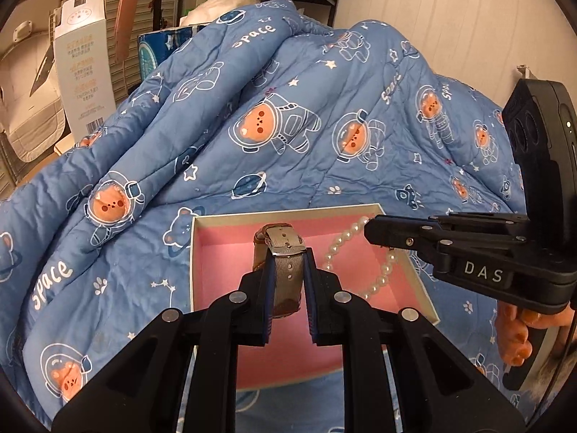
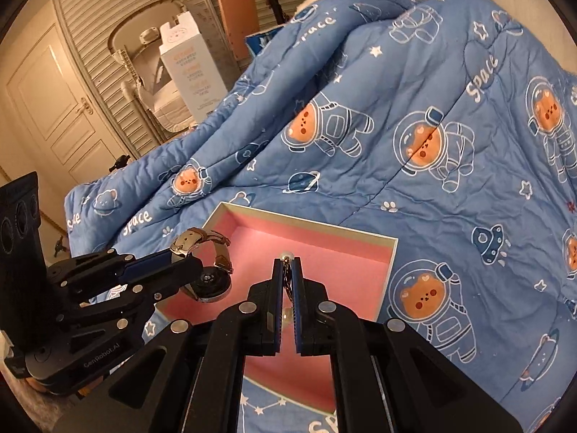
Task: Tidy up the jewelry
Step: 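Carry the watch and bracelet into the pink box and open both tools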
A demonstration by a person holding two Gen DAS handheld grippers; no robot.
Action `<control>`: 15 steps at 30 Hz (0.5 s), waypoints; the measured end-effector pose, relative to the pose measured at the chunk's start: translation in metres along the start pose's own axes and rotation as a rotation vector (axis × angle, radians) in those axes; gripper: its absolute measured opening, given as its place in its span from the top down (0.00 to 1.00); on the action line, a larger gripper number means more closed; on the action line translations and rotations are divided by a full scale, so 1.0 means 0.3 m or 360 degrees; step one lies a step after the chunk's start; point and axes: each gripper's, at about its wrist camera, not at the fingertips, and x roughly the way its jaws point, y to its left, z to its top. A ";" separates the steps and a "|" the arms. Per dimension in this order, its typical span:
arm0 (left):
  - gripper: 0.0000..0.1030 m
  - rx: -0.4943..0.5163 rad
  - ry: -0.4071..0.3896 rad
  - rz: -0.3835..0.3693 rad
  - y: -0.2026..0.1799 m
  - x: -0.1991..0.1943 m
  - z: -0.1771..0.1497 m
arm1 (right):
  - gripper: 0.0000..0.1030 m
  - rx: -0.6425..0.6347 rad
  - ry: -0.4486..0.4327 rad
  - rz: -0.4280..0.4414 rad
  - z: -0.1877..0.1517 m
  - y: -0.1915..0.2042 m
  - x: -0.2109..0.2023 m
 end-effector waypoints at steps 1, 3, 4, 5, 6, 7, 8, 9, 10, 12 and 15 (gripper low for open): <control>0.85 -0.0010 0.0003 0.0013 0.009 0.019 0.005 | 0.95 0.0032 0.0016 0.0005 0.004 -0.011 0.022; 0.85 -0.0037 0.0011 0.0037 0.023 0.053 0.011 | 0.95 0.0080 0.0049 0.0013 0.010 -0.027 0.061; 0.85 -0.0058 0.0016 0.0036 0.032 0.066 0.012 | 0.96 0.0094 0.0055 0.0007 0.011 -0.032 0.075; 0.85 -0.0077 0.0019 0.0030 0.040 0.078 0.014 | 0.96 0.0102 0.0060 0.0003 0.014 -0.036 0.087; 0.85 -0.0096 0.0015 0.0018 0.045 0.086 0.013 | 0.96 0.0109 0.0063 -0.0008 0.017 -0.040 0.098; 0.85 -0.0110 0.0008 0.0007 0.049 0.092 0.011 | 0.96 0.0115 0.0067 -0.0022 0.018 -0.044 0.107; 0.85 -0.0115 0.0003 0.0003 0.049 0.098 0.009 | 0.96 0.0120 0.0072 -0.0033 0.019 -0.047 0.116; 0.85 -0.0114 0.0002 0.0007 0.046 0.105 0.006 | 0.96 0.0122 0.0077 -0.0043 0.023 -0.051 0.124; 0.85 -0.0109 0.0005 0.0014 0.042 0.112 0.002 | 0.96 0.0121 0.0083 -0.0055 0.022 -0.052 0.131; 0.85 -0.0092 0.0021 0.0028 0.033 0.127 -0.010 | 0.96 0.0107 0.0095 -0.0074 0.021 -0.053 0.144; 0.85 -0.0078 0.0034 0.0053 0.028 0.141 -0.027 | 0.96 0.0076 0.0103 -0.0116 0.020 -0.054 0.161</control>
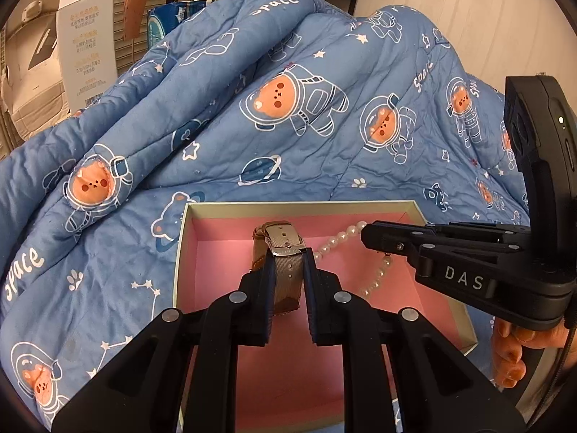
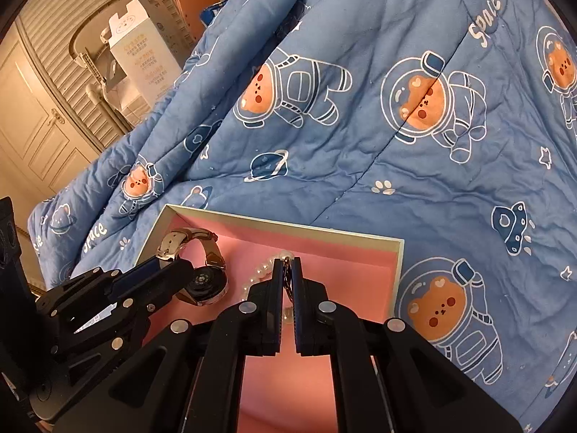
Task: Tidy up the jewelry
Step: 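Carry the watch and bracelet into the pink box and open both tools, then withdraw both tools from the box back to the remaining jewelry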
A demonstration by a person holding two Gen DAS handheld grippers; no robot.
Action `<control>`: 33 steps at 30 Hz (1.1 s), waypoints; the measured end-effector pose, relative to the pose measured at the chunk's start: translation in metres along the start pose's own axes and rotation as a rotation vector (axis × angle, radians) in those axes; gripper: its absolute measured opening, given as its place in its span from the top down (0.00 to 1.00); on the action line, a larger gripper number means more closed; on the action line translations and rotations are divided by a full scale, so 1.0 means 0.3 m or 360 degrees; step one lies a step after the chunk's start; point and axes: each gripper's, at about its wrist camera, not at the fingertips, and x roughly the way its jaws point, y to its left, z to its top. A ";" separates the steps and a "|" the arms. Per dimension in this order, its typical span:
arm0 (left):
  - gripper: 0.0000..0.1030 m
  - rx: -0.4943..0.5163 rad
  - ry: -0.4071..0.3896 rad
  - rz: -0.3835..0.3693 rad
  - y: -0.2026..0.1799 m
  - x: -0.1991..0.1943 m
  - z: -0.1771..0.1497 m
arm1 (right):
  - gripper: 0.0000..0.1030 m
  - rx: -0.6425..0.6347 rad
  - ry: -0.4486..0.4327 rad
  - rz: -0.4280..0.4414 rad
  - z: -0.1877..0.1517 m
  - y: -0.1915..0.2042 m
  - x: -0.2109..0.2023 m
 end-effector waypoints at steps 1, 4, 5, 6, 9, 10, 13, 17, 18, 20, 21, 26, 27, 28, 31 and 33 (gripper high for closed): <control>0.85 0.0002 -0.0006 0.0006 0.000 0.001 -0.005 | 0.95 -0.0016 0.0000 -0.0019 -0.002 0.002 0.004; 0.85 0.0015 -0.0005 0.0031 -0.002 0.006 -0.016 | 0.95 -0.0079 0.0002 -0.0086 -0.006 0.007 0.020; 0.85 0.0029 0.0002 0.0044 -0.005 0.009 -0.020 | 0.96 -0.0103 0.0003 -0.0106 -0.007 0.009 0.024; 0.85 0.0045 0.0014 0.0054 -0.008 0.013 -0.023 | 0.96 -0.0124 0.0001 -0.0122 -0.009 0.013 0.027; 0.84 0.0066 0.0055 0.0078 -0.012 0.021 -0.035 | 0.95 -0.0167 0.0004 -0.0145 -0.009 0.020 0.034; 0.81 0.0065 0.0059 0.0077 -0.012 0.021 -0.038 | 0.95 -0.0176 0.0010 -0.0146 -0.010 0.022 0.037; 0.44 0.0076 -0.0003 0.0084 -0.016 -0.006 -0.045 | 0.95 -0.0197 0.0007 -0.0161 -0.015 0.028 0.041; 0.37 0.0057 -0.0070 0.0076 -0.013 -0.052 -0.038 | 0.83 -0.0211 -0.0016 -0.0167 -0.011 0.034 0.033; 0.34 0.0056 -0.0085 0.0077 -0.012 -0.066 -0.035 | 0.72 -0.0212 -0.0033 -0.0164 -0.009 0.034 0.024; 0.31 0.0068 -0.0133 0.0092 -0.010 -0.103 -0.034 | 0.63 -0.0215 -0.0083 -0.0163 -0.006 0.036 -0.004; 0.28 0.0068 -0.0152 0.0102 -0.007 -0.124 -0.033 | 0.63 -0.0224 -0.0100 -0.0159 -0.004 0.040 -0.017; 0.15 -0.0025 -0.0327 0.0043 0.027 -0.285 -0.050 | 0.52 -0.0254 -0.0195 -0.0147 -0.017 0.062 -0.098; 0.09 -0.0031 -0.0367 0.0044 0.031 -0.321 -0.065 | 0.45 -0.0259 -0.0234 -0.0175 -0.029 0.068 -0.123; 0.06 -0.0040 -0.0393 0.0038 0.037 -0.352 -0.083 | 0.40 -0.0261 -0.0270 -0.0205 -0.045 0.073 -0.150; 0.06 -0.0135 -0.0404 0.0012 0.075 -0.420 -0.146 | 0.30 -0.0259 -0.0363 -0.0224 -0.114 0.088 -0.241; 0.06 -0.0248 -0.0406 0.0010 0.111 -0.451 -0.196 | 0.19 -0.0241 -0.0425 -0.0210 -0.178 0.101 -0.303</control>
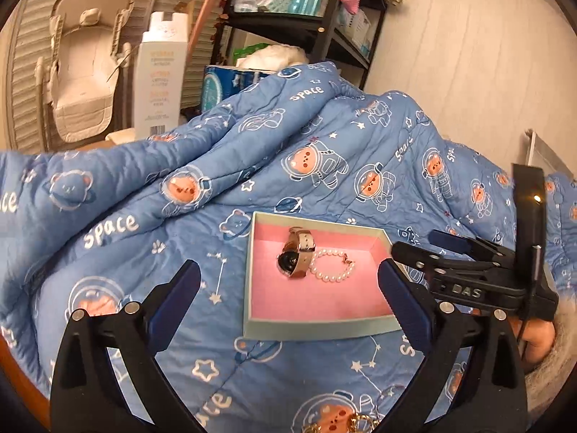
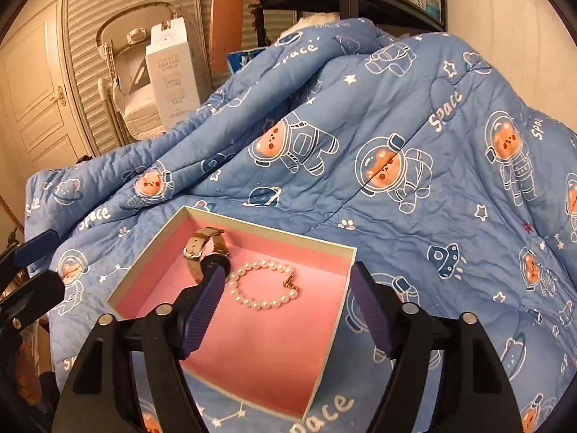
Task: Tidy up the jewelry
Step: 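Withdraw both tools from the box back to the remaining jewelry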
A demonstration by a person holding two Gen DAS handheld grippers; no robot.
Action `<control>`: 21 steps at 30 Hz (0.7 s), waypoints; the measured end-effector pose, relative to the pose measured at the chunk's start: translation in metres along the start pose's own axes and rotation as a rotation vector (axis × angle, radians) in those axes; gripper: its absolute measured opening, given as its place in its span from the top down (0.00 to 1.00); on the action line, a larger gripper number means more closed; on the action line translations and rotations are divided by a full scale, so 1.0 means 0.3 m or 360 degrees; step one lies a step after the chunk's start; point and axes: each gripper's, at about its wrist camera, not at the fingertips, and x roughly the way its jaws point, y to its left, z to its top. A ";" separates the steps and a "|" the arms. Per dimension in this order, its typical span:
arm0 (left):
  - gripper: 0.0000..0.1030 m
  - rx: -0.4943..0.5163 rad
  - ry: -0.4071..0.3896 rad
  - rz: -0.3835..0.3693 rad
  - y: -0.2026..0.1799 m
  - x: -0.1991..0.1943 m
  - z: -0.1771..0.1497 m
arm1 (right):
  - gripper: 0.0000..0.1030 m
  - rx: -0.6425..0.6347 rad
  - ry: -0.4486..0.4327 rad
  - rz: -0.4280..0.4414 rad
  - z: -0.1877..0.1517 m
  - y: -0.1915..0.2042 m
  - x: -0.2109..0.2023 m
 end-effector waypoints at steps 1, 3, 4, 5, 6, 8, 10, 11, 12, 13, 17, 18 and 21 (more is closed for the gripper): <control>0.06 -0.0057 0.0002 0.0028 0.019 -0.016 -0.020 | 0.15 0.0012 -0.0034 -0.0009 -0.029 0.009 -0.038; 0.06 -0.0116 0.0055 0.0062 0.047 -0.039 -0.059 | 0.13 0.0016 -0.0068 -0.0030 -0.085 0.029 -0.093; 0.06 -0.0102 0.0083 0.0064 0.046 -0.048 -0.080 | 0.13 0.0019 -0.0075 -0.0037 -0.114 0.037 -0.113; 0.06 -0.0080 0.0095 0.0076 0.044 -0.060 -0.100 | 0.13 0.0024 -0.0077 -0.0043 -0.144 0.045 -0.130; 0.06 -0.0047 0.0105 0.0104 0.037 -0.072 -0.120 | 0.12 0.0023 -0.0072 -0.0049 -0.170 0.055 -0.141; 0.06 0.0045 0.0120 0.0150 0.017 -0.092 -0.160 | 0.12 0.0019 -0.0042 -0.0058 -0.218 0.065 -0.157; 0.06 0.0149 0.0145 0.0208 -0.008 -0.106 -0.200 | 0.12 0.0016 -0.0014 -0.0051 -0.258 0.066 -0.175; 0.06 0.0184 0.0172 0.0215 -0.018 -0.108 -0.216 | 0.12 0.0016 -0.0007 -0.0050 -0.279 0.067 -0.185; 0.06 0.0204 0.0198 0.0220 -0.026 -0.111 -0.232 | 0.12 0.0010 0.0002 -0.0048 -0.297 0.069 -0.196; 0.06 0.0210 0.0212 0.0229 -0.033 -0.114 -0.245 | 0.12 -0.0002 0.0016 -0.0041 -0.310 0.069 -0.201; 0.06 0.0147 0.0266 0.0186 -0.029 -0.112 -0.292 | 0.12 0.0010 0.0074 -0.0012 -0.365 0.060 -0.219; 0.06 0.0144 0.0276 0.0187 -0.031 -0.110 -0.304 | 0.12 0.0017 0.0084 -0.0002 -0.380 0.058 -0.224; 0.06 0.0226 0.0279 0.0189 -0.059 -0.113 -0.336 | 0.12 0.0003 0.0084 0.0050 -0.419 0.059 -0.246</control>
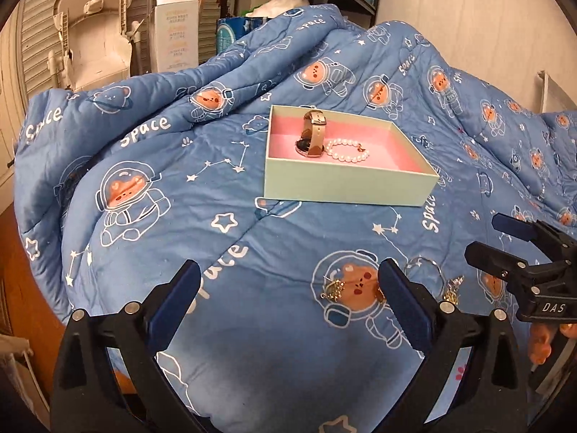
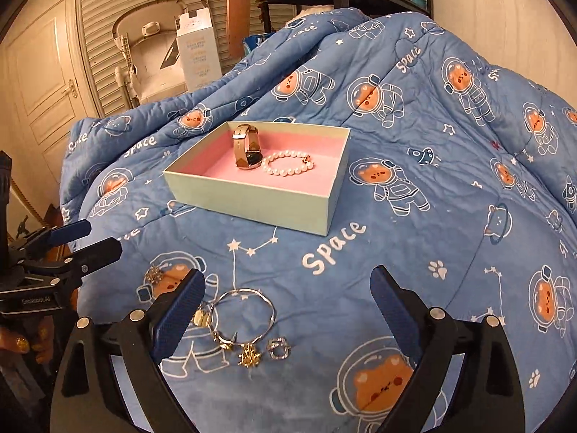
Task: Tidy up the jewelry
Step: 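Withdraw both tools from the box back to the remaining jewelry, then grasp a gold charm with the right tool while the left tool grasps another gold charm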
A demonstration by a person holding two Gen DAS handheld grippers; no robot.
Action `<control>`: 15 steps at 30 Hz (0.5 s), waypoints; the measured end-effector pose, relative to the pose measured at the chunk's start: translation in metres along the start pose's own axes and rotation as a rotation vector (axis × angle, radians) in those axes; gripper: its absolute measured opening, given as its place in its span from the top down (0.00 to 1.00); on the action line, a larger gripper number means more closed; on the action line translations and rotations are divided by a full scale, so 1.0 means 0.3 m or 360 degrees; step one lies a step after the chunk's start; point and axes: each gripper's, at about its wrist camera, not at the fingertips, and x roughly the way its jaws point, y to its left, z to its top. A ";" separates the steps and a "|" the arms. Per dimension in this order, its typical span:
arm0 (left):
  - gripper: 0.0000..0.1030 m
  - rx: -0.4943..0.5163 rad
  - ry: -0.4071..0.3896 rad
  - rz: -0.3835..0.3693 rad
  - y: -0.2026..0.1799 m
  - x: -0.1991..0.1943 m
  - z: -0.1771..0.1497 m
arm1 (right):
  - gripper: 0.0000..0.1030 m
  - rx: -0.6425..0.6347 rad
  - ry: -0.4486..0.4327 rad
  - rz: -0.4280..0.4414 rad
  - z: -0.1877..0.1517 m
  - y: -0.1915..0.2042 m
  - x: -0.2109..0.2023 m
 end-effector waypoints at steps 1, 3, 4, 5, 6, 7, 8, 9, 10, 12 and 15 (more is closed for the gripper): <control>0.06 0.0028 0.0005 0.0000 -0.012 -0.002 -0.009 | 0.12 -0.0013 0.0000 0.0014 -0.013 0.000 -0.006; 0.06 0.0061 0.0002 0.0003 -0.033 -0.010 -0.025 | 0.12 -0.0054 0.0003 0.0048 -0.036 0.004 -0.018; 0.06 0.0073 0.0005 0.0000 -0.041 -0.012 -0.032 | 0.13 -0.0086 0.0010 0.0069 -0.047 0.006 -0.021; 0.06 0.0083 0.0005 0.0002 -0.049 -0.015 -0.040 | 0.15 -0.0118 0.0017 0.0083 -0.059 0.008 -0.025; 0.06 0.0092 0.0001 0.0008 -0.055 -0.016 -0.047 | 0.17 -0.0145 0.0027 0.0097 -0.072 0.009 -0.026; 0.06 0.0100 0.0003 0.0002 -0.058 -0.016 -0.053 | 0.17 -0.0168 0.0042 0.0119 -0.083 0.010 -0.027; 0.06 0.0104 0.0012 -0.0014 -0.061 -0.014 -0.059 | 0.19 -0.0182 0.0058 0.0140 -0.093 0.009 -0.026; 0.06 0.0104 0.0020 -0.0025 -0.063 -0.011 -0.065 | 0.22 -0.0192 0.0074 0.0155 -0.101 0.010 -0.025; 0.06 0.0106 0.0025 -0.0028 -0.066 -0.010 -0.070 | 0.24 -0.0203 0.0093 0.0169 -0.109 0.010 -0.023; 0.06 0.0116 0.0024 -0.0033 -0.071 -0.010 -0.077 | 0.30 -0.0209 0.0119 0.0191 -0.120 0.007 -0.015; 0.10 0.0136 0.0015 -0.0059 -0.080 -0.014 -0.083 | 0.43 -0.0205 0.0168 0.0207 -0.134 0.002 0.000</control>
